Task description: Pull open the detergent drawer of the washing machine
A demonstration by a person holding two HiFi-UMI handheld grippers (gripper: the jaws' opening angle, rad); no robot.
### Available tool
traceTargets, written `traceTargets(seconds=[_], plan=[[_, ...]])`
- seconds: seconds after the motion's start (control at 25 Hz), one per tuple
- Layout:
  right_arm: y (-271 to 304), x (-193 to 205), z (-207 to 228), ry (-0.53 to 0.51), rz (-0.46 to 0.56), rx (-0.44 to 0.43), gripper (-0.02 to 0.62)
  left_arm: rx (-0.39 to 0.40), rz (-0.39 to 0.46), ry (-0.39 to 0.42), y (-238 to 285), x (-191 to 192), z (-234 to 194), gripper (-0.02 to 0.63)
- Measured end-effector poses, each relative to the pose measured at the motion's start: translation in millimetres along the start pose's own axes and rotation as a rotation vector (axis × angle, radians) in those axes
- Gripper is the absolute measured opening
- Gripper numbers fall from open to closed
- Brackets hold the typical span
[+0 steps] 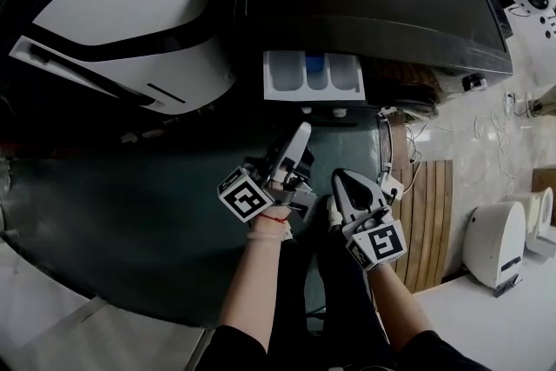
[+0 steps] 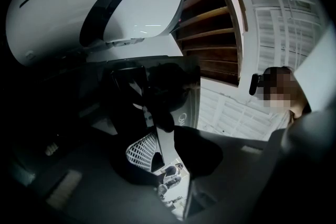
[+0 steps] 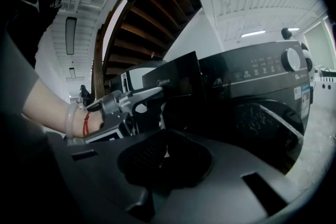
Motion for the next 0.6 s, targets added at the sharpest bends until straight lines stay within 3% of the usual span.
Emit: traceTargets(seconds=[0.28, 0.6], plan=[[-12.2, 0.8, -10.5, 0.038, 0.022, 0.084, 0.012, -0.002, -0.051, -0.007, -10.2, 3.7, 4.0, 0.109], [-17.0, 5.1, -19.1, 0.026, 0.025, 0.087, 0.012, 0.001, -0.084, 0.002, -17.9, 9.5, 7.8, 0.100]])
Point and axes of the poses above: the fingertips, and each gripper's own axes: y forward along the fingers, z to its right, x out of its underside, the point moved 4 cm from there along -y, backward along the fingers, and after that the axes turned 6 degrees about -y, right-handed, at the moved point
